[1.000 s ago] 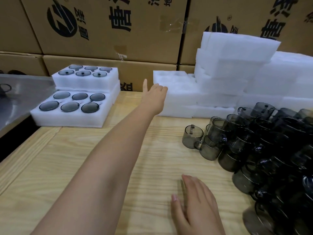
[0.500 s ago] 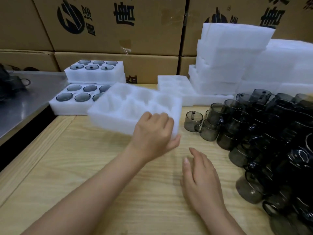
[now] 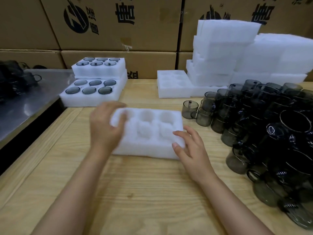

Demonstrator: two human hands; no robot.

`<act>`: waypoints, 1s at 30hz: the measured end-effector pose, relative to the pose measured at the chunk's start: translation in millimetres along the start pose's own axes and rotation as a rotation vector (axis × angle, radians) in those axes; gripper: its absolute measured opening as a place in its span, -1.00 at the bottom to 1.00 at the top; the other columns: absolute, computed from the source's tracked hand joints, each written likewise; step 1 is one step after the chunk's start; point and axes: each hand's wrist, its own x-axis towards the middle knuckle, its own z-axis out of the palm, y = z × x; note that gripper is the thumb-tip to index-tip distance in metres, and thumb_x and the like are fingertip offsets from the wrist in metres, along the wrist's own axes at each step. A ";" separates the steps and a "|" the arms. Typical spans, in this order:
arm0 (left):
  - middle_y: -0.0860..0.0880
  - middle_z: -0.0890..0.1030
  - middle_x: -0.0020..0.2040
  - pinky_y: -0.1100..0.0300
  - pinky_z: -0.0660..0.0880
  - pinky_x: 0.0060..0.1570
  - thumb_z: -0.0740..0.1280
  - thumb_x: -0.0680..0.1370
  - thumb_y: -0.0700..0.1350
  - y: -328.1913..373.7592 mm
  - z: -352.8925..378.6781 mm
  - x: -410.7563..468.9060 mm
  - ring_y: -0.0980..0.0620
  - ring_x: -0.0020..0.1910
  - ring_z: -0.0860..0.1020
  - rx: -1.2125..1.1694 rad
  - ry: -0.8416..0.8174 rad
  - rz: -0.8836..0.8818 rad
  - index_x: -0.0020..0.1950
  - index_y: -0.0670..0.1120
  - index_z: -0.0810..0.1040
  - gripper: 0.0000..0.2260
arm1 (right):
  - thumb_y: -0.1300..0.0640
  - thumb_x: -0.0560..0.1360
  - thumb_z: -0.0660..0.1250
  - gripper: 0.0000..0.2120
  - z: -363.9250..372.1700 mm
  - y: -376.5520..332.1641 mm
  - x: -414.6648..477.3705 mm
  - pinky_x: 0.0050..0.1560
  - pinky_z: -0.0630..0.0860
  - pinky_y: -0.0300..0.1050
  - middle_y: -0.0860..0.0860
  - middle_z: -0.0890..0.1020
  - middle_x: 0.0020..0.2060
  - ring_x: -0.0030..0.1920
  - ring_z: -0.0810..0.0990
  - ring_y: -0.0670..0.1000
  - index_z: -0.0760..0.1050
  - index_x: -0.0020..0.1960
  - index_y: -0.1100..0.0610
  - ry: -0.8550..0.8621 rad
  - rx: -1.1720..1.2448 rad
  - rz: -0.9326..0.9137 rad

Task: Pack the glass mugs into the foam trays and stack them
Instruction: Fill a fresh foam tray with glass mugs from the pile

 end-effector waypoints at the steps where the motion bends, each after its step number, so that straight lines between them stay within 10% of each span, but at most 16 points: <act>1: -0.02 0.61 0.02 0.12 0.40 0.09 0.23 0.51 -0.04 -13.8 -5.7 3.9 0.06 0.02 0.54 -0.215 0.086 -0.297 0.05 -0.07 0.58 -0.78 | -0.11 0.44 0.22 -0.62 -0.9 -0.8 -0.3 0.31 0.29 -0.16 -0.13 0.29 0.34 0.41 0.25 -0.09 0.50 0.21 -0.03 0.003 0.015 0.009; 4: -0.06 0.52 0.27 0.17 0.35 0.26 0.19 0.61 -0.13 -43.2 -8.4 -2.4 0.05 0.23 0.49 -0.849 0.171 -0.976 0.25 -0.05 0.46 -0.78 | -0.04 0.41 0.27 -0.65 -3.8 -6.1 -2.0 0.16 0.43 -0.02 -0.08 0.32 0.40 0.27 0.41 -0.06 0.53 0.16 0.03 0.022 0.034 0.005; 6: -0.11 0.51 0.30 0.10 0.38 0.30 0.17 0.63 -0.13 -52.2 -3.6 -9.9 -0.02 0.25 0.50 -1.006 0.105 -1.091 0.32 -0.08 0.41 -0.73 | 0.01 0.41 0.27 -0.66 -4.4 -8.4 -3.0 0.10 0.43 -0.04 -0.08 0.40 0.36 0.16 0.50 0.01 0.56 0.13 0.10 0.045 0.064 -0.008; 10: 0.03 0.68 -0.08 0.21 0.56 -0.09 0.18 0.59 -0.29 -45.9 6.2 -15.5 0.07 -0.13 0.64 -0.864 -0.127 -0.909 0.20 -0.10 0.50 -0.76 | 0.03 0.40 0.26 -0.69 -12.3 -13.8 -4.7 0.17 0.43 -0.10 -0.02 0.61 0.10 0.14 0.56 0.06 0.65 -0.06 0.21 0.205 0.036 -0.058; 19: -0.02 0.53 -0.05 0.37 0.48 -0.21 0.42 0.42 -0.32 -19.9 27.8 -28.5 0.19 -0.16 0.58 -0.722 -0.281 -0.766 0.07 -0.08 0.53 -0.72 | 0.07 0.51 0.27 -0.56 -49.7 -19.1 -1.2 -0.26 0.29 -0.07 -0.03 0.46 -0.48 -0.21 0.48 0.08 0.33 -0.53 0.11 0.237 -0.361 0.041; 26: -0.03 0.59 -0.02 0.29 0.54 -0.27 0.34 0.24 -0.27 5.1 43.8 -40.2 0.14 -0.19 0.62 -0.907 -0.313 -0.853 0.15 -0.05 0.49 -0.52 | 0.03 0.54 0.19 -0.50 -63.4 -21.6 -1.1 -0.29 0.32 -0.05 0.14 0.47 -0.44 -0.16 0.45 0.17 0.18 -0.54 0.12 0.240 -0.568 0.140; 30: -0.06 0.58 -0.04 0.28 0.53 -0.27 0.35 0.24 -0.27 5.0 41.5 -43.7 0.12 -0.18 0.62 -0.878 -0.323 -0.807 0.16 -0.05 0.52 -0.51 | 0.12 0.53 0.26 -0.67 -73.5 -27.6 -0.1 -0.13 0.36 -0.02 0.14 0.59 -0.34 -0.12 0.52 0.21 0.52 -0.36 0.22 0.331 -0.546 -0.021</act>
